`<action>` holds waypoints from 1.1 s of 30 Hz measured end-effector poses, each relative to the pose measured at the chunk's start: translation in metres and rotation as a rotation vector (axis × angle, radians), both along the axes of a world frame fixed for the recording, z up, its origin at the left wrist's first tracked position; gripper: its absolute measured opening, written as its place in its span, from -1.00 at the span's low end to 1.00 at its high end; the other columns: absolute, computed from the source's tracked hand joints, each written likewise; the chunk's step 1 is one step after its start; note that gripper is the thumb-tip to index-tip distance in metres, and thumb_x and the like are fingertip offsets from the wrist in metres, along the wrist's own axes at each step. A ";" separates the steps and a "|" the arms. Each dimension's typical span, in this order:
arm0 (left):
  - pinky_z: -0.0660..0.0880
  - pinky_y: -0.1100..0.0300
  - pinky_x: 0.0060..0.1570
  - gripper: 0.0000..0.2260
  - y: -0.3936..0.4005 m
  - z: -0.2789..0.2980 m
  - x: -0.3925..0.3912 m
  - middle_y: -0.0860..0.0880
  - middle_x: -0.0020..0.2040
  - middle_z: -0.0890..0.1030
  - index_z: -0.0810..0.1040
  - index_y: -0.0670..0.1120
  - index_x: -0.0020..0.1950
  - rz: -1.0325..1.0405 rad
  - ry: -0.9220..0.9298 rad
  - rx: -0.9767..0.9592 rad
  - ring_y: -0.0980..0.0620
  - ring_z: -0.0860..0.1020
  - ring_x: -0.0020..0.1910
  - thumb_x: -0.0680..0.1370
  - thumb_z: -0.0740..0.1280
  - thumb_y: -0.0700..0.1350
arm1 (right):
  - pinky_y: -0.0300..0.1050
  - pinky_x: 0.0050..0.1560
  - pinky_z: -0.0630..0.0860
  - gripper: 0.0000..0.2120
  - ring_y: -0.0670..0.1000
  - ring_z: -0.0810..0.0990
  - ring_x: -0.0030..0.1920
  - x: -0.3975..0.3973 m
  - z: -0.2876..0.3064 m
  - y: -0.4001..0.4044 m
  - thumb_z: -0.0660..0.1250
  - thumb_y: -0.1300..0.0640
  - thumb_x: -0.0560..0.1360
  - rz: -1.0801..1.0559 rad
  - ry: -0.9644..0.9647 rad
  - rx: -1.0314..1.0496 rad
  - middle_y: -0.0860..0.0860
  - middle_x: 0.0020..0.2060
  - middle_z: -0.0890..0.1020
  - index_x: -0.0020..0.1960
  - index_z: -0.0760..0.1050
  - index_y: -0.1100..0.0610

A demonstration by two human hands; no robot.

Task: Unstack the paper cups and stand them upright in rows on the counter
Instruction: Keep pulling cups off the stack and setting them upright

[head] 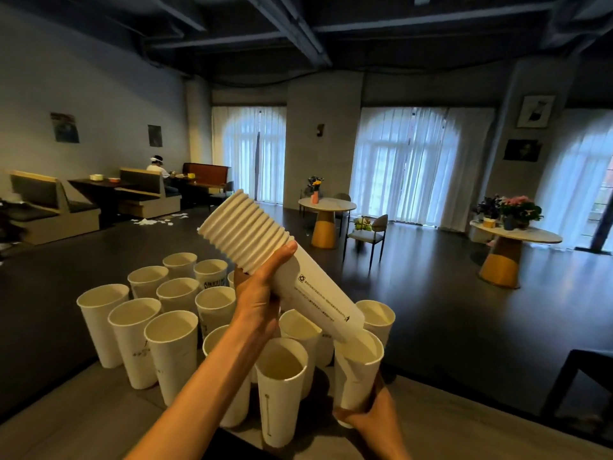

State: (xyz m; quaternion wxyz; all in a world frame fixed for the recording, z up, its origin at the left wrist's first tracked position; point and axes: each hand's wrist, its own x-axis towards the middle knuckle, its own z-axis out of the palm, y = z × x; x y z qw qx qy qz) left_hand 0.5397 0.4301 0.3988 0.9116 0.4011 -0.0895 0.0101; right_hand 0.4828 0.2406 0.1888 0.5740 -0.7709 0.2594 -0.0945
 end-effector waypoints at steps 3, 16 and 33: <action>0.61 0.06 -0.16 -0.30 -0.001 -0.003 0.002 -0.05 -0.09 0.64 0.54 -0.06 0.21 -0.016 -0.082 0.049 -0.03 0.63 -0.05 0.10 0.62 0.04 | 0.03 0.28 0.50 -0.05 0.07 0.51 0.31 -0.001 -0.004 -0.002 0.71 0.13 0.07 0.001 0.020 -0.102 0.01 0.27 0.55 0.36 0.32 0.01; 0.62 -0.13 0.08 -0.24 -0.079 -0.037 -0.062 -0.20 0.08 0.67 0.53 -0.17 0.25 -0.355 -0.135 0.291 -0.21 0.65 0.08 0.11 0.63 0.04 | 0.12 0.01 0.55 -0.60 0.26 0.62 -0.01 -0.119 0.065 -0.043 0.15 -0.05 0.64 0.035 -0.211 0.594 0.29 -0.06 0.67 0.11 0.63 0.20; 0.64 0.11 -0.09 -0.26 -0.058 -0.017 -0.079 -0.02 0.02 0.68 0.53 0.02 0.16 -0.176 -0.277 0.466 0.03 0.67 -0.03 0.03 0.69 0.03 | -0.23 0.04 0.50 -0.18 -0.11 0.53 0.18 -0.129 0.075 0.000 0.65 -0.14 0.13 0.219 -0.250 0.036 -0.12 0.20 0.56 0.32 0.40 -0.11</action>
